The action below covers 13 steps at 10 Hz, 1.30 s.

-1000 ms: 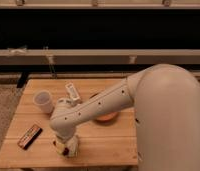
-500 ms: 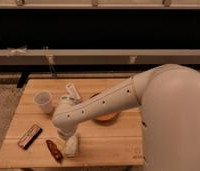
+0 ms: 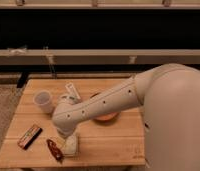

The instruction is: Place the pepper on the white sponge

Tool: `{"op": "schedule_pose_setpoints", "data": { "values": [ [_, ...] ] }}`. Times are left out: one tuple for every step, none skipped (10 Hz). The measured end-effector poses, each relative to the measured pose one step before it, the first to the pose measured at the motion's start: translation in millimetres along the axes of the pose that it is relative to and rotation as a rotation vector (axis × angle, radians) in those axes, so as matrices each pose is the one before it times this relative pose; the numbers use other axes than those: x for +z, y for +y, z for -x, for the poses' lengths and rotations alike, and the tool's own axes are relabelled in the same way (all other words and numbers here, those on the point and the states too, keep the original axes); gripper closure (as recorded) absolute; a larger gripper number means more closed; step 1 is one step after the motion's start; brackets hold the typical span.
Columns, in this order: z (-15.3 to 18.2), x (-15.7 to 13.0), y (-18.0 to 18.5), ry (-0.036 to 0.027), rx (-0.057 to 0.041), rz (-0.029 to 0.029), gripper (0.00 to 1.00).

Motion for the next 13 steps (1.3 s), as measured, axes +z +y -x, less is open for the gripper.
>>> {"op": "schedule_pose_setpoints", "data": {
  "values": [
    [-1.97, 0.22, -3.96, 0.00068, -0.00114, 0.00344, 0.20],
    [-2.76, 0.32, -5.90, 0.00075, -0.00247, 0.00439, 0.20],
    [-2.21, 0.93, -5.04, 0.00000, -0.00296, 0.00465, 0.20],
    [-2.13, 0.68, -3.74, 0.00025, -0.00642, 0.00107, 0.20],
    [1.15, -0.16, 1.65, -0.00031, 0.00229, 0.00213, 0.20],
    [1.05, -0.17, 0.69, -0.00267, 0.00126, 0.00149, 0.20],
    [-0.68, 0.21, -1.14, -0.00083, -0.00318, -0.00035, 0.20],
    [-0.14, 0.02, -0.35, -0.00002, -0.00042, -0.00049, 0.20],
    [0.44, -0.12, 0.60, 0.00014, 0.00151, 0.00037, 0.20],
    [-0.28, 0.04, -0.28, 0.00030, -0.00062, -0.00030, 0.20],
    [-1.06, 0.10, -0.24, 0.00079, -0.00097, 0.00002, 0.20],
    [-1.45, 3.42, 0.59, -0.00273, -0.00225, 0.00106, 0.20],
    [-6.39, 8.21, -3.54, -0.00778, -0.01966, -0.00162, 0.20]
  ]
}}
